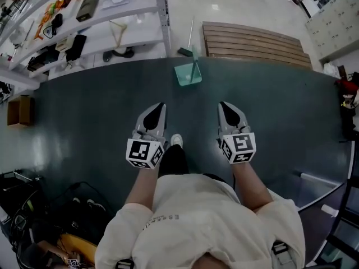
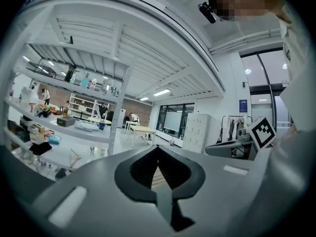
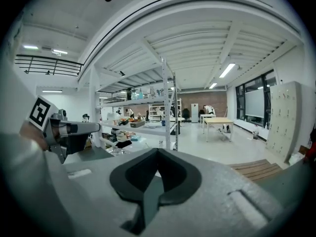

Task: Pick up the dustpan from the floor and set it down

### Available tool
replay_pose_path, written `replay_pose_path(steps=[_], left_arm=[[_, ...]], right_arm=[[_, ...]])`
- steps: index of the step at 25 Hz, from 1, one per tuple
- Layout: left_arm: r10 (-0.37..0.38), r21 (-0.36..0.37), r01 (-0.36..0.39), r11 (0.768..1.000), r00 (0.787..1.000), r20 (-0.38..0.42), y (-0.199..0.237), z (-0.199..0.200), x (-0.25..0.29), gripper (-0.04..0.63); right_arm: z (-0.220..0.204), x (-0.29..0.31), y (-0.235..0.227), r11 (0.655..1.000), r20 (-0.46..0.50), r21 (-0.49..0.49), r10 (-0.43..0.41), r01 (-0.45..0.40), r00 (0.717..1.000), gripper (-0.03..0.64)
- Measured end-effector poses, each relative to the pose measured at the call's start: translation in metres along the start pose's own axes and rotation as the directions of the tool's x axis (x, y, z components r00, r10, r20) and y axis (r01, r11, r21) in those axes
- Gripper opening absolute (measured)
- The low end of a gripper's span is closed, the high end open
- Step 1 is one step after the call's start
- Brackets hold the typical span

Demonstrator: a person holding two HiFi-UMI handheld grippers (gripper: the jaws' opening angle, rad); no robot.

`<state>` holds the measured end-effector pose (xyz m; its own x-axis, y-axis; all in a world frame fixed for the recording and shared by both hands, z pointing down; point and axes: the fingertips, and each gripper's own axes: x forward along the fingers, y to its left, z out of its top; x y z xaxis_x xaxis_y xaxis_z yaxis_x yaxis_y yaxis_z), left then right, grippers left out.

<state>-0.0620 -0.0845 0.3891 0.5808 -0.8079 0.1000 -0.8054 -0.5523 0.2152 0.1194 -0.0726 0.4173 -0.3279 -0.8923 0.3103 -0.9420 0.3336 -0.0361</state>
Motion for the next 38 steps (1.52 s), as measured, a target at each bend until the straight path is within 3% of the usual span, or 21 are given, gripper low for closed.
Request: replay_pose_path(steps=[5, 11, 17, 28, 38], left_arm=[[-0.064, 0.018, 0.064, 0.998, 0.998, 0.009, -0.092, -0.021, -0.051, 0.017], [-0.042, 0.019, 0.041, 0.999, 0.999, 0.031, -0.174, -0.034, -0.121, 0.017], [-0.002, 0.017, 0.001, 1.000, 0.999, 0.043, -0.221, -0.038, -0.182, 0.017], [-0.011, 0.026, 0.009, 1.000, 0.996, 0.085, -0.248, -0.026, -0.253, 0.017], [-0.024, 0.013, 0.023, 1.000, 0.995, 0.098, -0.232, -0.029, -0.306, 0.017]], right_arm=[[-0.022, -0.080, 0.013, 0.998, 0.002, -0.035, 0.057, -0.057, 0.998, -0.006], [-0.043, -0.178, 0.025, 0.996, 0.016, -0.036, 0.087, -0.087, 0.996, -0.006], [-0.074, -0.250, 0.042, 0.994, -0.014, 0.004, 0.112, -0.112, 0.994, -0.006], [-0.087, -0.319, 0.074, 0.996, -0.014, -0.005, 0.087, -0.087, 0.996, -0.006], [-0.100, -0.342, 0.137, 0.995, -0.014, -0.044, 0.089, -0.089, 0.996, -0.008]])
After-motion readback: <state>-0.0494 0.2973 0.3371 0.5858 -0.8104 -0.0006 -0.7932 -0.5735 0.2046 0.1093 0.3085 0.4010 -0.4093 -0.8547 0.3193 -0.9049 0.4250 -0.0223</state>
